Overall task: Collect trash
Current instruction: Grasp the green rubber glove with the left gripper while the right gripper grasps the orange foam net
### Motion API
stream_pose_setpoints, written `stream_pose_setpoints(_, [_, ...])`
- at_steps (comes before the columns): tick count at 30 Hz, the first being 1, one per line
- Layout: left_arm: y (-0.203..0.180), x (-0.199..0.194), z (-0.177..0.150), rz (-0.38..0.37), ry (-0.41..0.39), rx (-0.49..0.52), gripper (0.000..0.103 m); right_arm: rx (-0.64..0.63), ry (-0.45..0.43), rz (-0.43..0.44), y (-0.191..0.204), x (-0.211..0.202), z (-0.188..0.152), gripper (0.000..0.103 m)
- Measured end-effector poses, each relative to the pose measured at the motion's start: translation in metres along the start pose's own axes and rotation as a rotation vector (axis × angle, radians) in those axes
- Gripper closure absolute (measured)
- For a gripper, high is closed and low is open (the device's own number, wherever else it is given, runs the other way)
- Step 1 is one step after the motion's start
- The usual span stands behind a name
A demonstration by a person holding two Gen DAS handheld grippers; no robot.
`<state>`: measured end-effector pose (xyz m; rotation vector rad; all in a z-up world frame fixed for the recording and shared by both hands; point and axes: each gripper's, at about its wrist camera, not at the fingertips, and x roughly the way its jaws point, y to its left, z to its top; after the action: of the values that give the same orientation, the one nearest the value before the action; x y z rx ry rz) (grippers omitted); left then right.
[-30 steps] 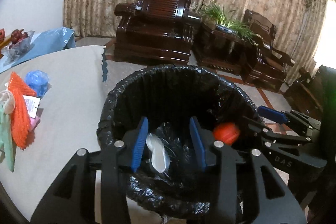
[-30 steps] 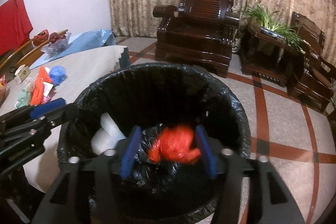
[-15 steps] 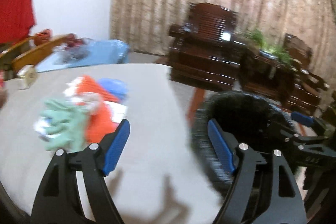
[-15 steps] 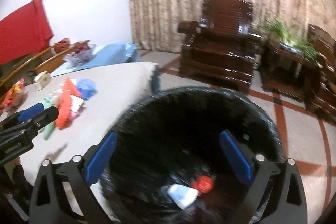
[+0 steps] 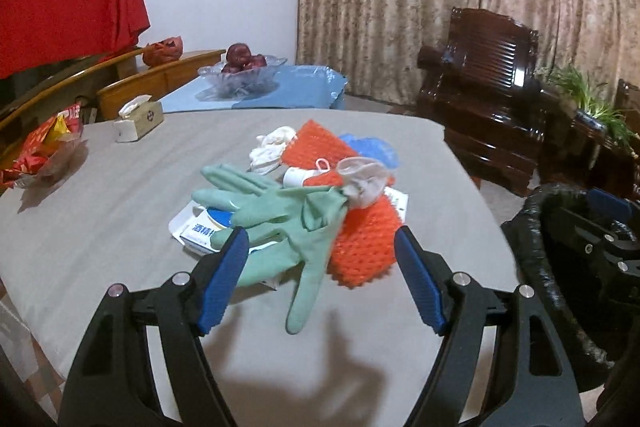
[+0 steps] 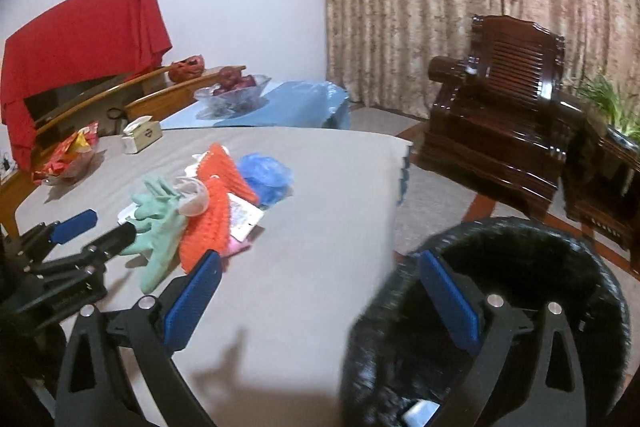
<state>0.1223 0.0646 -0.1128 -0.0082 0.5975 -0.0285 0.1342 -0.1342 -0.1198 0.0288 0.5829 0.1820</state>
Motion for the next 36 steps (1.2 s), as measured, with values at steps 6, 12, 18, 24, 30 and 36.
stream_pose_setpoints(6, [-0.003, 0.032, -0.004, 0.013, 0.019, 0.019, 0.035, -0.002, 0.016, -0.001, 0.006, 0.014, 0.002, 0.006])
stream_pose_setpoints(12, [-0.008, 0.065, -0.003, 0.040, 0.049, 0.032, 0.046, 0.006, 0.032, -0.014, 0.001, 0.020, 0.003, 0.006])
stream_pose_setpoints(18, [-0.012, 0.079, -0.005, 0.045, 0.076, 0.039, 0.080, 0.003, 0.053, -0.012, 0.004, 0.029, 0.001, 0.006])
stream_pose_setpoints(24, [-0.002, 0.066, -0.007, 0.024, 0.061, 0.007, 0.091, -0.014, 0.063, 0.021, 0.015, 0.038, -0.001, 0.007])
stream_pose_setpoints(30, [0.016, 0.045, -0.011, 0.019, 0.064, -0.044, 0.093, -0.022, 0.077, 0.065, 0.031, 0.051, -0.001, 0.013])
stream_pose_setpoints(36, [0.036, 0.029, -0.018, 0.050, 0.078, -0.074, 0.093, -0.029, 0.109, 0.107, 0.050, 0.068, -0.003, 0.020])
